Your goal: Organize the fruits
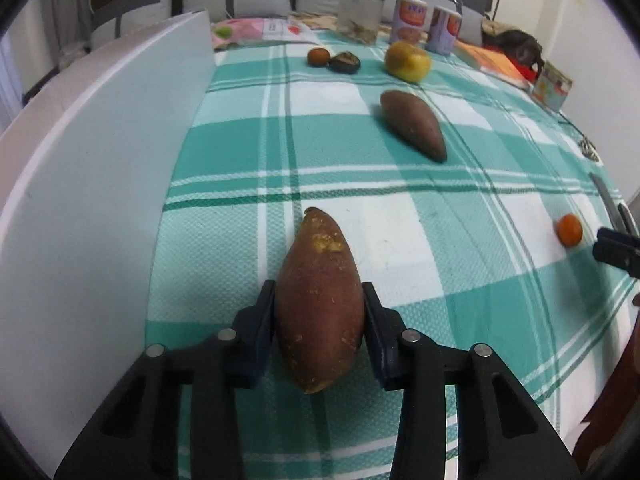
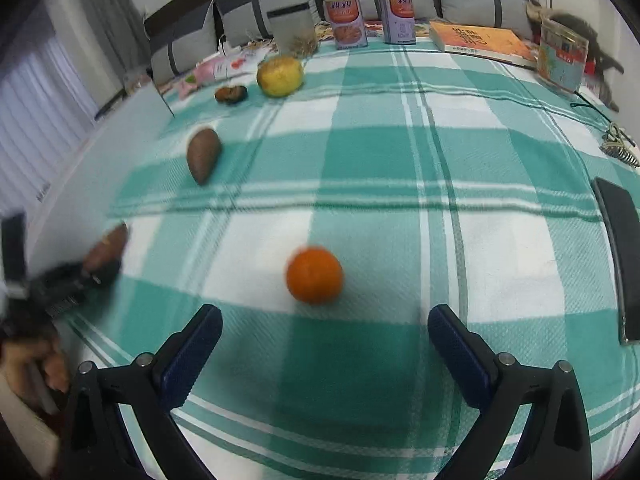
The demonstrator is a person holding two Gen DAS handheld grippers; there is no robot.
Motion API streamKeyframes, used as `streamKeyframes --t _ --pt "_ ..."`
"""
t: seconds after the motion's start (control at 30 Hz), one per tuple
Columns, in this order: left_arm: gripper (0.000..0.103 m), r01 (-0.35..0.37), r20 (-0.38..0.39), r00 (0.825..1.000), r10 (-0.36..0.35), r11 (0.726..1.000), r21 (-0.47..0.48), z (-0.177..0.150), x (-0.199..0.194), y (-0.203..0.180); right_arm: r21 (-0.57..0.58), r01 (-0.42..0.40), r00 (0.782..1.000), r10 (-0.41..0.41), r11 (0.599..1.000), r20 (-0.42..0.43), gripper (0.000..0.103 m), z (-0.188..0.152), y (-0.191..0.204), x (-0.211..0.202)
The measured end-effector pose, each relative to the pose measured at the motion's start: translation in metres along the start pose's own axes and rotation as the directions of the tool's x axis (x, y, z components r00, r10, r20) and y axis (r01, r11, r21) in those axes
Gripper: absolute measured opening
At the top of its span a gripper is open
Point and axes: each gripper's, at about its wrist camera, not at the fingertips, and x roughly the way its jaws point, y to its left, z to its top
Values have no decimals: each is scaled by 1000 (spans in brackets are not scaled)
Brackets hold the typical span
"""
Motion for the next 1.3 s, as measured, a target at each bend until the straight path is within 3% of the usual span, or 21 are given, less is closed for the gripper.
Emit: streamKeyframes --t 0.07,0.13,0.2,0.27,0.37,0.43,0.53,0.6,0.67,0.77,0.83,0.9,1.07,1.17,1.23,1.27,1.3 --pt "41 22 6 1000 -22 999 -29 -1 -2 4 -54 10 999 -13 998 -40 77 12 12 11" --pt "41 46 4 999 -46 998 -50 -3 -5 6 -79 52 995 -59 996 -85 74 16 17 26" --pt "41 72 2 997 -72 995 -65 -6 -9 5 -97 115 989 -123 989 -86 44 16 19 37" --pt "41 109 -3 994 -110 990 -89 -9 -15 5 -108 138 986 -147 985 -82 31 14 21 35" --pt "41 203 -2 979 -205 968 -147 -12 -36 4 -65 93 992 -98 994 -83 31 10 26 19" --pt "41 317 46 948 -314 926 -206 -9 -68 11 -56 20 998 -23 998 -56 31 16 45 -1" --pt "41 397 136 917 -374 880 -260 7 -119 32 -74 -107 994 107 992 -6 31 40 88 -28" --pt "41 416 217 906 -364 865 -282 19 -161 59 -119 -215 976 218 969 17 31 61 134 -45" --pt "41 385 261 913 -315 877 -287 25 -190 84 -187 -316 947 322 930 0 31 74 187 -56" --pt "41 277 277 942 -189 904 -327 27 -218 134 -278 -445 895 437 851 -96 31 78 270 -56" --pt "41 163 225 971 -82 915 -368 20 -217 169 -309 -509 861 474 804 -185 31 72 318 -44" --pt "41 68 151 988 -6 908 -412 6 -202 198 -326 -546 836 477 772 -271 31 60 362 -24" --pt "41 -82 0 996 91 894 -440 -22 -167 227 -393 -513 847 373 763 -380 31 36 420 22" --pt "50 -147 -39 989 145 878 -456 -30 -158 234 -427 -450 875 292 785 -385 34 32 433 44" --pt "80 -188 -24 980 200 865 -465 -24 -161 238 -425 -439 886 304 792 -350 43 39 433 42" --pt "81 -188 -4 977 212 859 -475 -21 -164 239 -417 -440 890 325 796 -319 57 44 430 35" --pt "81 -174 34 975 218 854 -490 -17 -175 239 -412 -448 891 356 793 -283 79 46 426 24"
